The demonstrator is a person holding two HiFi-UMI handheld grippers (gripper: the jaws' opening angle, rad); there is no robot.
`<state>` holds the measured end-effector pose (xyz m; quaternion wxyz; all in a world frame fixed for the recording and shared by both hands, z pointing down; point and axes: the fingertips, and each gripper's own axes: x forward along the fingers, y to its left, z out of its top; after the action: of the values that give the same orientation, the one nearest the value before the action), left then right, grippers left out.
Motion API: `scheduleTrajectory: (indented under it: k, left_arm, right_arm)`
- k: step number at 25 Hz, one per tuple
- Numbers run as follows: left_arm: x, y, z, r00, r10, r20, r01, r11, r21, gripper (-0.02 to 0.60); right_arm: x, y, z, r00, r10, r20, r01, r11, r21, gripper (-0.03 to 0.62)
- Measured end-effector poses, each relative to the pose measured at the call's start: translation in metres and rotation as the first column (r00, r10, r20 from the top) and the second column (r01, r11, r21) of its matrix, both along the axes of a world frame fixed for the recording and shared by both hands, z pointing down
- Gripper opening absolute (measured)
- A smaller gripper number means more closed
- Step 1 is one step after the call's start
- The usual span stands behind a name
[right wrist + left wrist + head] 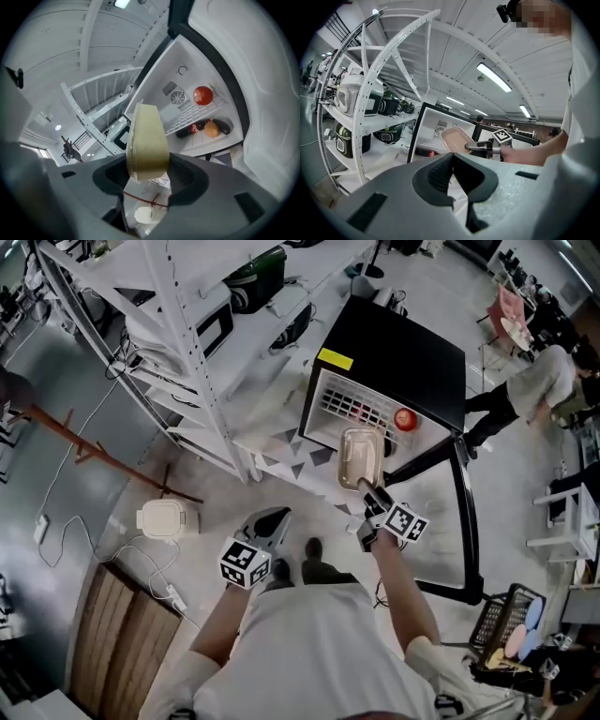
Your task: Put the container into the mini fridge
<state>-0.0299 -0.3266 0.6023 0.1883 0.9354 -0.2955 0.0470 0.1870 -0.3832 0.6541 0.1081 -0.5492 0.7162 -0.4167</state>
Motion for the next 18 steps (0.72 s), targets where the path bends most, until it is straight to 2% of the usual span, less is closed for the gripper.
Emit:
scheduleTrajectory:
  k: [3, 9, 18]
  left_arm:
    - [-0.001, -0.005, -0.002, 0.999, -0.041, -0.003, 0.041, 0.999, -0.005, 0.005]
    - [-0.004, -0.019, -0.007, 0.993, -0.116, 0.004, 0.116, 0.993, -0.003, 0.005]
    - [-0.004, -0.03, -0.005, 0.983, -0.183, 0.025, 0.184, 0.983, -0.018, 0.005]
  right_arm:
    - [0.001, -0.023, 0.008, 0.998, -0.004, 0.069, 0.005, 1.0, -0.015, 0.233]
    - [0.004, -0.076, 0.025, 0.989, -0.029, 0.142, 0.035, 0.999, -0.041, 0.233]
    - [0.003, -0.144, 0.062, 0.949, 0.014, 0.314, 0.016, 0.996, -0.092, 0.233]
